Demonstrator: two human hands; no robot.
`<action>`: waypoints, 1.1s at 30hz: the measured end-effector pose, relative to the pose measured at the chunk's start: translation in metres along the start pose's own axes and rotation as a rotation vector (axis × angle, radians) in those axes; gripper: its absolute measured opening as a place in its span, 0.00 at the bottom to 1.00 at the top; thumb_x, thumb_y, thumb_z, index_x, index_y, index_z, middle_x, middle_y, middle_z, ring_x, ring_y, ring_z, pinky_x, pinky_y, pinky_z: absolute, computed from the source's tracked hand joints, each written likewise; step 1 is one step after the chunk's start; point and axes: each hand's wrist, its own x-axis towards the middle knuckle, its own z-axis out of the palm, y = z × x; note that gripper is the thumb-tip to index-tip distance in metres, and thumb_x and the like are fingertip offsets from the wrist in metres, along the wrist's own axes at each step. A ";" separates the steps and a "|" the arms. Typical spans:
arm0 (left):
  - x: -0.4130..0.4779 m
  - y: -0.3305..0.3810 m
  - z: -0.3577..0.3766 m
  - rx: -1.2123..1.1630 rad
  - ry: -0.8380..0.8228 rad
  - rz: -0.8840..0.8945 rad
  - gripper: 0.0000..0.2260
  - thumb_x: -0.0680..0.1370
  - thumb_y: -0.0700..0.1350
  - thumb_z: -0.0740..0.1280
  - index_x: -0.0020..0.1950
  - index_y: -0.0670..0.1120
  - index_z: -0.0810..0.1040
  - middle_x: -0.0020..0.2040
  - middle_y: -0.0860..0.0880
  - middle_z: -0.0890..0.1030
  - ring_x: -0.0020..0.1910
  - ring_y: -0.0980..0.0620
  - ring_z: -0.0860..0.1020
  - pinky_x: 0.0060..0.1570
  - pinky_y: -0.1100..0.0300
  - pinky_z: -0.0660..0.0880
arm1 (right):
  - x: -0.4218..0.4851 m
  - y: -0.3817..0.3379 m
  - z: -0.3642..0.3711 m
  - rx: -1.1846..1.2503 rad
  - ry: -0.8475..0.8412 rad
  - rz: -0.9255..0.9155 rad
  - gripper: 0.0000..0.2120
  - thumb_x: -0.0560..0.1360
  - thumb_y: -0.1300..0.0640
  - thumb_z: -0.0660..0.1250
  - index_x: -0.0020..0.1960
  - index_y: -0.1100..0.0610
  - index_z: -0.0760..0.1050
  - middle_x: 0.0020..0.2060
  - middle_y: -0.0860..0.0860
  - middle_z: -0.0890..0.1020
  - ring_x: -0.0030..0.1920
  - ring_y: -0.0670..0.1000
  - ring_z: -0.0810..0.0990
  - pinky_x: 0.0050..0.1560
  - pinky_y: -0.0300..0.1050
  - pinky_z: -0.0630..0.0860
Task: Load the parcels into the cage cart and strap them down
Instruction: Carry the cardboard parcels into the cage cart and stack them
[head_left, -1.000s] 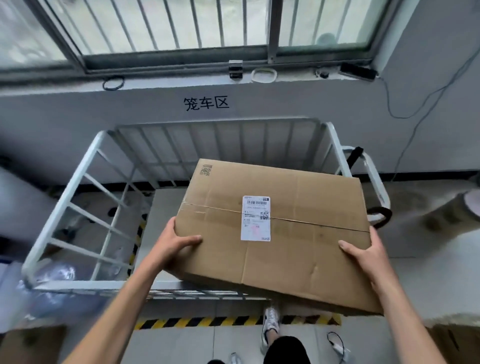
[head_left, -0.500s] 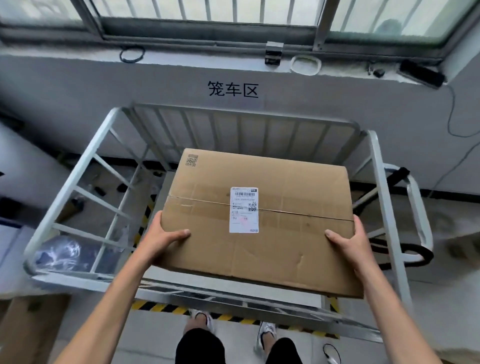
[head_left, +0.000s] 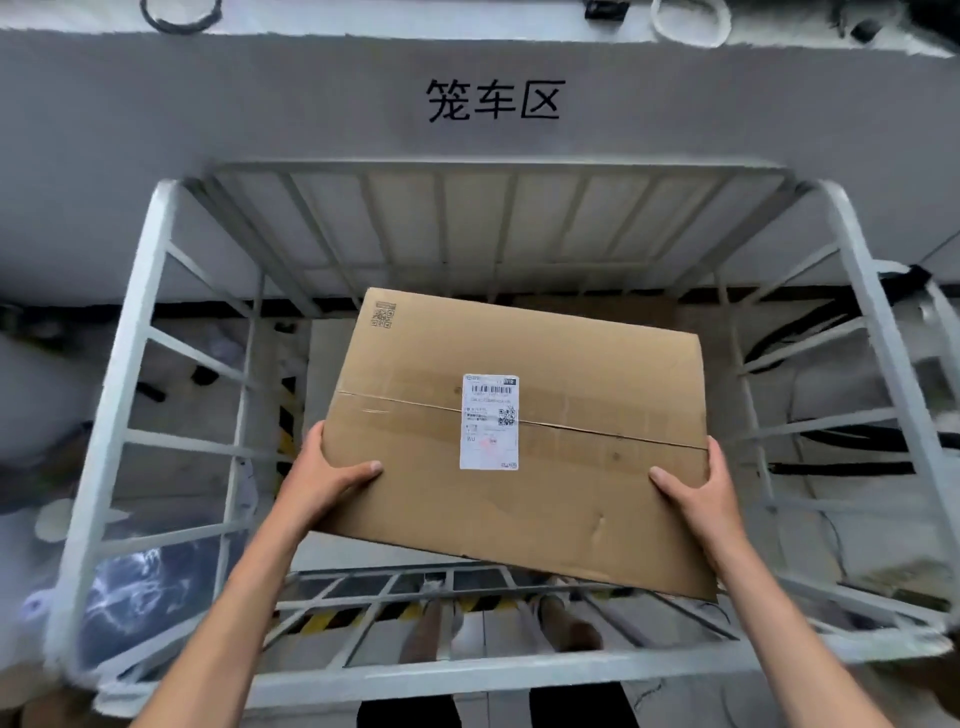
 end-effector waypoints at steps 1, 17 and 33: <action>0.007 -0.009 -0.004 0.010 -0.010 -0.013 0.45 0.62 0.55 0.82 0.74 0.53 0.63 0.63 0.50 0.76 0.60 0.47 0.76 0.61 0.46 0.75 | -0.002 0.008 0.014 -0.013 -0.002 0.043 0.41 0.71 0.60 0.78 0.77 0.54 0.60 0.66 0.52 0.75 0.63 0.53 0.76 0.62 0.47 0.71; 0.183 -0.157 -0.010 0.128 0.022 -0.223 0.40 0.68 0.48 0.81 0.74 0.48 0.64 0.65 0.46 0.75 0.59 0.44 0.76 0.59 0.49 0.73 | 0.114 0.097 0.209 -0.121 -0.162 0.149 0.44 0.72 0.55 0.77 0.79 0.48 0.55 0.67 0.49 0.74 0.62 0.48 0.75 0.67 0.51 0.72; 0.409 -0.271 0.042 -0.122 0.267 -0.306 0.40 0.71 0.43 0.78 0.77 0.44 0.61 0.67 0.45 0.76 0.62 0.46 0.77 0.66 0.51 0.72 | 0.322 0.120 0.369 -0.293 -0.125 -0.253 0.41 0.71 0.46 0.76 0.77 0.50 0.60 0.71 0.46 0.73 0.68 0.49 0.73 0.61 0.38 0.65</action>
